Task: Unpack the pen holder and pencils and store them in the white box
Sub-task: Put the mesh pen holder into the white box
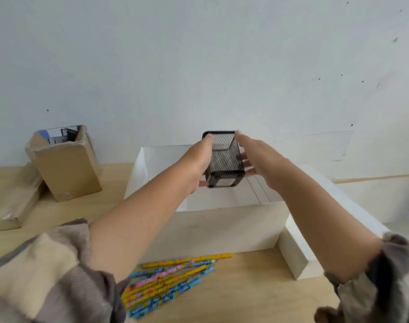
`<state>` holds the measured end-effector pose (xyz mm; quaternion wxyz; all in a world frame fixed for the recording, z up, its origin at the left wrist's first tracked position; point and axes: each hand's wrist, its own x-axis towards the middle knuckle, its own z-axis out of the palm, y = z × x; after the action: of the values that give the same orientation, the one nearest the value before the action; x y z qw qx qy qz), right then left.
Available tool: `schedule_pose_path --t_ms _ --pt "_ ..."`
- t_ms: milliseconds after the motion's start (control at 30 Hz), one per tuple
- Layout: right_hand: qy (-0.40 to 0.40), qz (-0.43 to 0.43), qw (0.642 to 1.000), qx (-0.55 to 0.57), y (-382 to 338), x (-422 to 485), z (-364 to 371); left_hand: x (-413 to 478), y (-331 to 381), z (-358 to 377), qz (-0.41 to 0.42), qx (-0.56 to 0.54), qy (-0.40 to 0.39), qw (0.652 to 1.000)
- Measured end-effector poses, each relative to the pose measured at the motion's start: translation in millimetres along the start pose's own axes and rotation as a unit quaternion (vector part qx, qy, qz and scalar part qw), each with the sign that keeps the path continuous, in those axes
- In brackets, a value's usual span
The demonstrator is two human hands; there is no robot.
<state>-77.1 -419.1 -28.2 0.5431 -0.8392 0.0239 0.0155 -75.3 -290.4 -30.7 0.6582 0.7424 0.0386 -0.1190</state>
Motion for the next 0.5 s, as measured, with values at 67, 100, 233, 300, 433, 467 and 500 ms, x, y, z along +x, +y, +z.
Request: schedule_pose_path --t_ms 67,100,233,300,433,467,500 --pt "-0.026 0.042 0.999 -0.005 5 8 2 11 -3 3 -0.054 0.011 -0.01 0.998" --pt "-0.038 0.064 0.997 -0.01 8 11 3 15 -5 4 -0.081 0.017 -0.012 0.996" --pt "-0.093 0.132 0.986 -0.051 19 16 6 22 -12 11 -0.182 0.038 -0.041 0.982" --pt "-0.108 0.154 0.979 -0.072 23 19 8 26 -14 14 -0.228 0.043 -0.066 0.971" --pt "-0.126 0.185 0.97 -0.093 29 21 14 25 -12 21 -0.262 0.015 -0.106 0.959" --pt "-0.125 0.189 0.969 -0.095 30 22 14 25 -11 21 -0.266 0.003 -0.115 0.957" --pt "-0.125 0.192 0.968 -0.099 30 23 15 25 -11 21 -0.268 0.0 -0.119 0.956"
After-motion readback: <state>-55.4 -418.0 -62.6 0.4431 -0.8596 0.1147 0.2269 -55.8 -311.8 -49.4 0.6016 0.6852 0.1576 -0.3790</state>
